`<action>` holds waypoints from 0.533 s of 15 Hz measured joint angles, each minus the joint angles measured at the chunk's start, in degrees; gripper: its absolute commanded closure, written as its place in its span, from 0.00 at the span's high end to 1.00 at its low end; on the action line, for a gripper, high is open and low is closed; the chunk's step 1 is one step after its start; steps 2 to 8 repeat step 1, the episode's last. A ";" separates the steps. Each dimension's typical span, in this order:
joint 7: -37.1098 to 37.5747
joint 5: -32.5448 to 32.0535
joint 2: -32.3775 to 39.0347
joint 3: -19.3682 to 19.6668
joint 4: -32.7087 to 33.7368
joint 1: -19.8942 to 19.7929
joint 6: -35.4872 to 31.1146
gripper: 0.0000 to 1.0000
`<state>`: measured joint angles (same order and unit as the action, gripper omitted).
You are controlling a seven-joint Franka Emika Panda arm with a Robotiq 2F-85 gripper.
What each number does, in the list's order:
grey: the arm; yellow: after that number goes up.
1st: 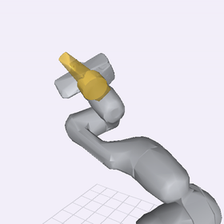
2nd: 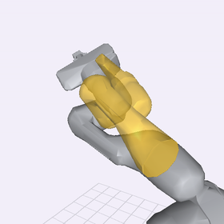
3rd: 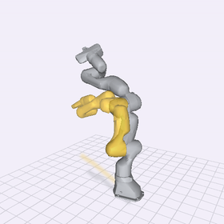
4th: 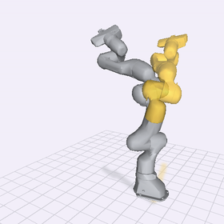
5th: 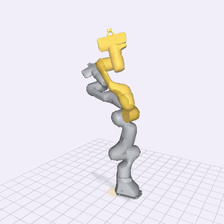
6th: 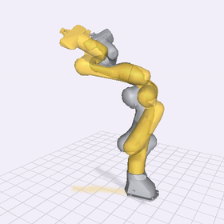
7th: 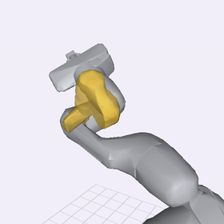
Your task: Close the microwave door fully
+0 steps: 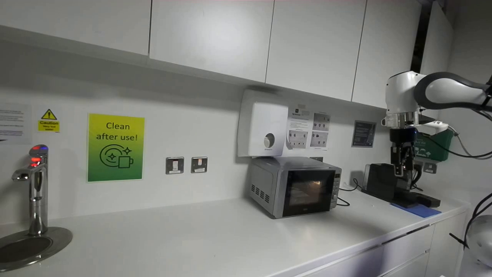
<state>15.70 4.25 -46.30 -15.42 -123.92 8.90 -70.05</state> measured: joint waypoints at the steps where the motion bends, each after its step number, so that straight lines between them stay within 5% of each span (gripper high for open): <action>1: 0.00 0.00 0.00 0.00 0.00 0.00 0.00 1.00; 8: 0.00 0.00 0.00 0.00 0.00 0.00 0.00 1.00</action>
